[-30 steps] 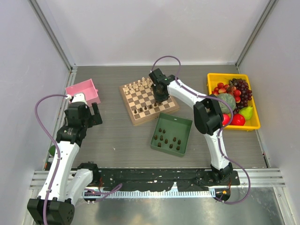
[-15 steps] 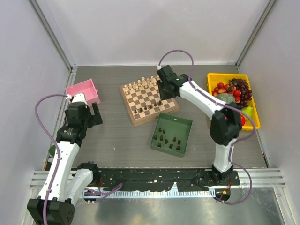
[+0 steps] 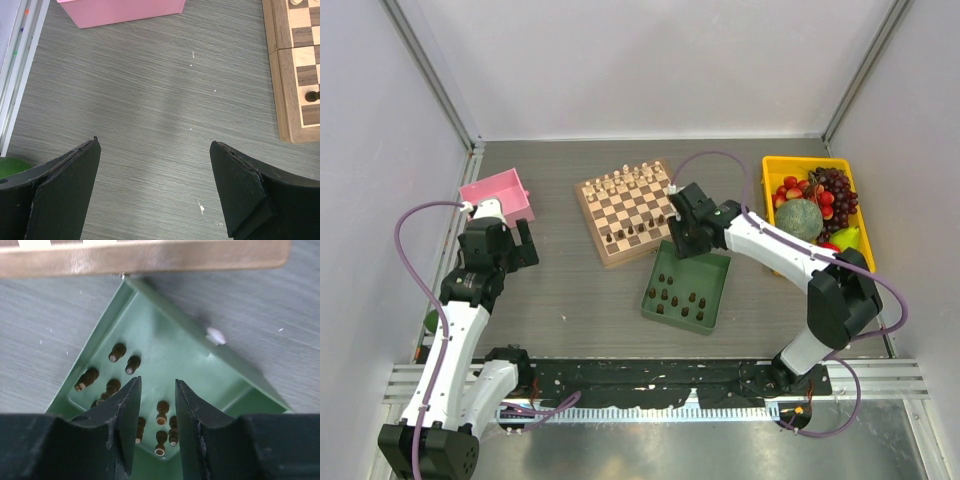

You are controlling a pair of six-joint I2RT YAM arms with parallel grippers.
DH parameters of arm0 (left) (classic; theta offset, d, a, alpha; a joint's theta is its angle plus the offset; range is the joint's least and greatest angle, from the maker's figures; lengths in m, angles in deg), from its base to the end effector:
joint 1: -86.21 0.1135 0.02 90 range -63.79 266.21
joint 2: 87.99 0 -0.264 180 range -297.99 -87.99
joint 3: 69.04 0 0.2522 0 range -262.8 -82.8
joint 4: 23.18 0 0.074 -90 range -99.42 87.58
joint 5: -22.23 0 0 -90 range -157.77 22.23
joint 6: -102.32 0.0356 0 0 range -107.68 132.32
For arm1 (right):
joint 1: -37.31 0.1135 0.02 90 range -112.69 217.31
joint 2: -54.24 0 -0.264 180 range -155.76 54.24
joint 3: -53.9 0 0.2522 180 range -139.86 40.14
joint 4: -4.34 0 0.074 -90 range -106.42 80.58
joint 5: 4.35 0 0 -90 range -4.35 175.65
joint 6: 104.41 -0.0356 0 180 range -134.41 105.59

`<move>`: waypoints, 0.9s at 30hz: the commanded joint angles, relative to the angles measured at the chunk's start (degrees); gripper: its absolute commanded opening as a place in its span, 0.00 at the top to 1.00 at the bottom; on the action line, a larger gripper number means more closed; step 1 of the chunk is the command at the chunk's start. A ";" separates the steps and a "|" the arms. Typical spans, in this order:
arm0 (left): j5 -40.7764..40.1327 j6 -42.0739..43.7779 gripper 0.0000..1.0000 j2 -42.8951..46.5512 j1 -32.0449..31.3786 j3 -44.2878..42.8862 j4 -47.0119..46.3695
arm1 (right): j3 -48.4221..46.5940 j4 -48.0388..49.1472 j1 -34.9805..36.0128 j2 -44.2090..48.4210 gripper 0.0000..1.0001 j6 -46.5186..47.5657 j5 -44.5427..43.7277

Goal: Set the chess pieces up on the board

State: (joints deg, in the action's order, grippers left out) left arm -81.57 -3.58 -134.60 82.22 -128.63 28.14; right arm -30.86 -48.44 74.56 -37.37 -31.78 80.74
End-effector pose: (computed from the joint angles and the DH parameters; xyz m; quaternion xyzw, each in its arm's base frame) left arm 0.1697 -0.0033 0.2946 -0.1448 0.8833 0.0318 0.4447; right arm 0.2670 0.1992 0.2529 -0.1554 0.9517 0.0833 0.2515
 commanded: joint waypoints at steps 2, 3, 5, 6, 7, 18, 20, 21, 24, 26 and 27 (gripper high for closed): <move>0.44 0.43 0.01 0.82 0.39 -0.93 -1.44 | 3.41 3.25 2.12 1.62 0.61 -2.15 2.97; 0.44 0.43 0.01 0.82 0.39 -0.93 -1.26 | 3.85 3.43 2.21 1.27 0.61 -1.97 3.41; 0.53 0.43 0.01 0.73 0.30 -0.93 -1.35 | 4.47 3.25 2.30 0.74 0.61 -1.45 3.67; 0.53 0.43 0.01 0.73 0.30 -0.93 -1.44 | 4.47 3.25 2.30 0.56 0.60 -1.18 4.02; 0.44 0.43 0.01 0.82 0.38 -0.93 -1.44 | 4.64 3.43 2.38 0.38 0.61 -1.01 4.03; 0.35 0.43 0.01 0.56 0.39 -0.94 -1.44 | 4.64 5.54 3.79 -3.22 0.61 -2.59 8.25; 0.27 0.52 0.01 0.47 0.39 -1.02 -1.35 | 4.91 5.80 3.88 -3.66 0.62 -3.02 7.46; 0.27 0.43 0.01 0.55 0.39 -1.02 -1.26 | 5.43 6.24 3.88 -3.75 0.63 -3.20 7.02; 0.27 0.52 0.01 0.47 0.30 -1.02 -1.26 | 6.31 6.59 4.05 -4.62 0.65 -3.46 7.02; 0.18 0.43 0.01 0.47 0.30 -1.02 -1.26 | 6.58 6.68 4.14 -5.32 0.65 -3.64 7.37; 0.18 0.43 0.01 0.47 0.38 -1.11 -1.26 | 6.75 7.03 4.14 -5.50 0.65 -3.64 7.54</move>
State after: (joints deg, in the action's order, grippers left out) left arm -81.59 -3.58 -134.60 82.22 -128.63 28.14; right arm -24.66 -43.59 78.37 -41.79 -34.42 87.91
